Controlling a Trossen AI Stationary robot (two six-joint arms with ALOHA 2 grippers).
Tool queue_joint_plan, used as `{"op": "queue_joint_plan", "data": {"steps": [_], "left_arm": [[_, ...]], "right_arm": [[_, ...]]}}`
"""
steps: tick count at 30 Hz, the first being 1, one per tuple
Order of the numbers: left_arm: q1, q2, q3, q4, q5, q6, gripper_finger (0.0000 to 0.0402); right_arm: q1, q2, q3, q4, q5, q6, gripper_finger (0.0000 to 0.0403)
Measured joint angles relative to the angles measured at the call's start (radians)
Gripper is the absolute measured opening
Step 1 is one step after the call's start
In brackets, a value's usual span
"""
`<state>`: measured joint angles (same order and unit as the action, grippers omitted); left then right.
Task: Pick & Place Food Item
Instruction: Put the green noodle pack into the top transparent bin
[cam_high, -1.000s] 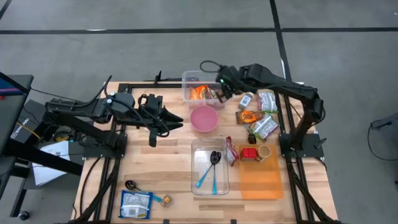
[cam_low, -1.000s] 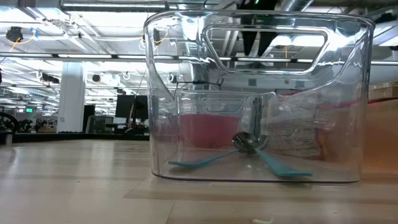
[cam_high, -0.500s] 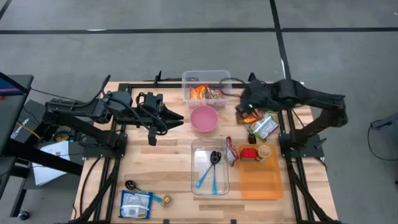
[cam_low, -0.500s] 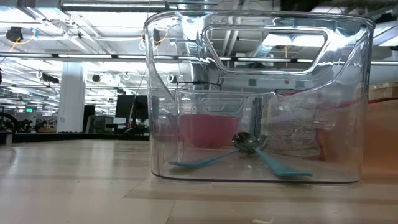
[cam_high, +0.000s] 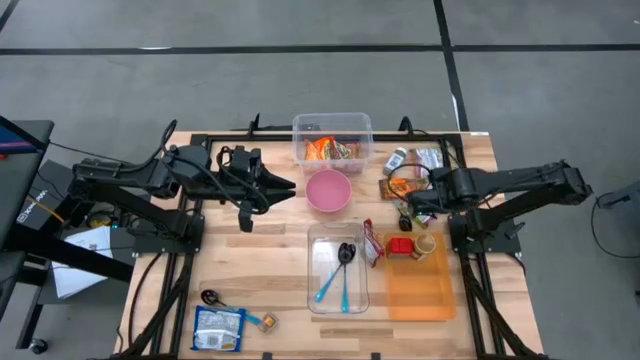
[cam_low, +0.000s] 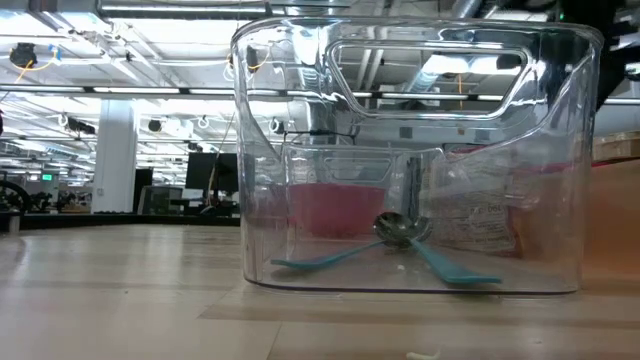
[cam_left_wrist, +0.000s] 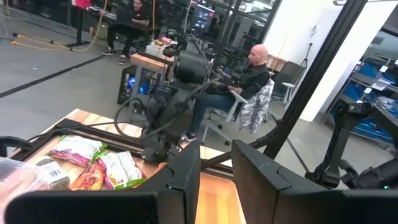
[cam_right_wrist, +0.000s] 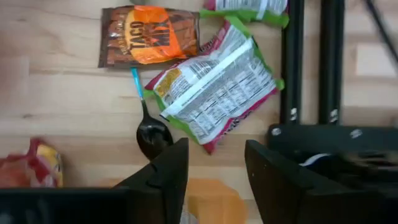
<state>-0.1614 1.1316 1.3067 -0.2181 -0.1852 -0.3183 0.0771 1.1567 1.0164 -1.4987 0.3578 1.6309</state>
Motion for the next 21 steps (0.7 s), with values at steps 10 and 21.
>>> {"op": "queue_joint_plan", "data": {"steps": [10,21], "left_arm": [[0.001,0.000,0.000,-0.001,-0.004,0.019,0.0086],[0.001,0.000,0.000,-0.002,-0.006,0.023,0.0086]], "right_arm": [[-0.101,-0.012,-0.102,0.157,-0.010,-0.027,0.0124],[-0.196,-0.005,-0.116,0.158,0.009,-0.054,0.0123]]}}
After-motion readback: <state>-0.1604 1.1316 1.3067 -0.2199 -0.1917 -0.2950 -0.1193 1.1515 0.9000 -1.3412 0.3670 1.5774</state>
